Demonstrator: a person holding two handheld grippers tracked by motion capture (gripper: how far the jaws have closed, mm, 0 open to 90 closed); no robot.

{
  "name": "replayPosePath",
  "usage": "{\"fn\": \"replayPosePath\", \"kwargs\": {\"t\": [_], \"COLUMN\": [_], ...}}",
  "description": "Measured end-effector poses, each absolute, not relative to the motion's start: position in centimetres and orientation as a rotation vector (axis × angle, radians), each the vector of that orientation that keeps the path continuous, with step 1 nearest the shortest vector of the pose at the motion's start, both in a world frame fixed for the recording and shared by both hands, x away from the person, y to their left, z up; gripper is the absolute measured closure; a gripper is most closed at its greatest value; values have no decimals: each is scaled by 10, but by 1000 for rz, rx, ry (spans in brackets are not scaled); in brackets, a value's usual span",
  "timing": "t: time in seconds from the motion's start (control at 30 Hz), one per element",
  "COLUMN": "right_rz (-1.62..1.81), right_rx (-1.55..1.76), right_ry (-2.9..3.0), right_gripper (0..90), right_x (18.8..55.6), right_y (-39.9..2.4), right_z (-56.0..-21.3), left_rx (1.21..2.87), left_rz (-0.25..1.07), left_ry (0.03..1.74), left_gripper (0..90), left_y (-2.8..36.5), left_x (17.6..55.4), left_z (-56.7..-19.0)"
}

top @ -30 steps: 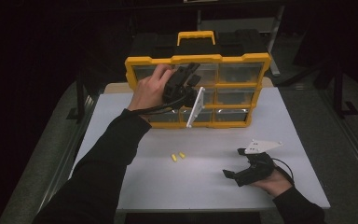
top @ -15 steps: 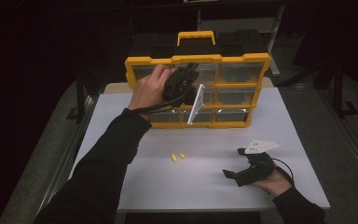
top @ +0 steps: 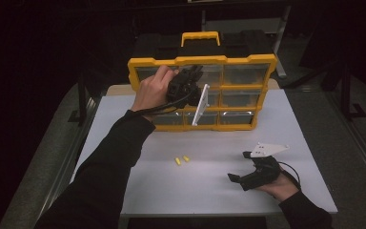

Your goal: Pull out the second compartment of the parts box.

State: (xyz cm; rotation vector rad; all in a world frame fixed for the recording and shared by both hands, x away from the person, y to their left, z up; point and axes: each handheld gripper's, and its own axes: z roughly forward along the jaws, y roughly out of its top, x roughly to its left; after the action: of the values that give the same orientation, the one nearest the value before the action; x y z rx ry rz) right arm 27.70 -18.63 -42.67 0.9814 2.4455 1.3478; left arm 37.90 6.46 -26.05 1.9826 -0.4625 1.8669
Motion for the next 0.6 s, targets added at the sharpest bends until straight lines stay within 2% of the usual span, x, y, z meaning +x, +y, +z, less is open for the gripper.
{"fn": "replayPosePath", "kwargs": {"t": [0.6], "right_rz": [1353], "right_rx": [984], "right_ry": [2440], "right_gripper": [0], "right_x": [277], "right_y": [-187], "right_z": [-426], "left_rx": [1994], "left_rz": [1896], "left_ry": [-519], "left_gripper": [795], "left_y": [66], "left_x": [375], "left_z": [-258]}}
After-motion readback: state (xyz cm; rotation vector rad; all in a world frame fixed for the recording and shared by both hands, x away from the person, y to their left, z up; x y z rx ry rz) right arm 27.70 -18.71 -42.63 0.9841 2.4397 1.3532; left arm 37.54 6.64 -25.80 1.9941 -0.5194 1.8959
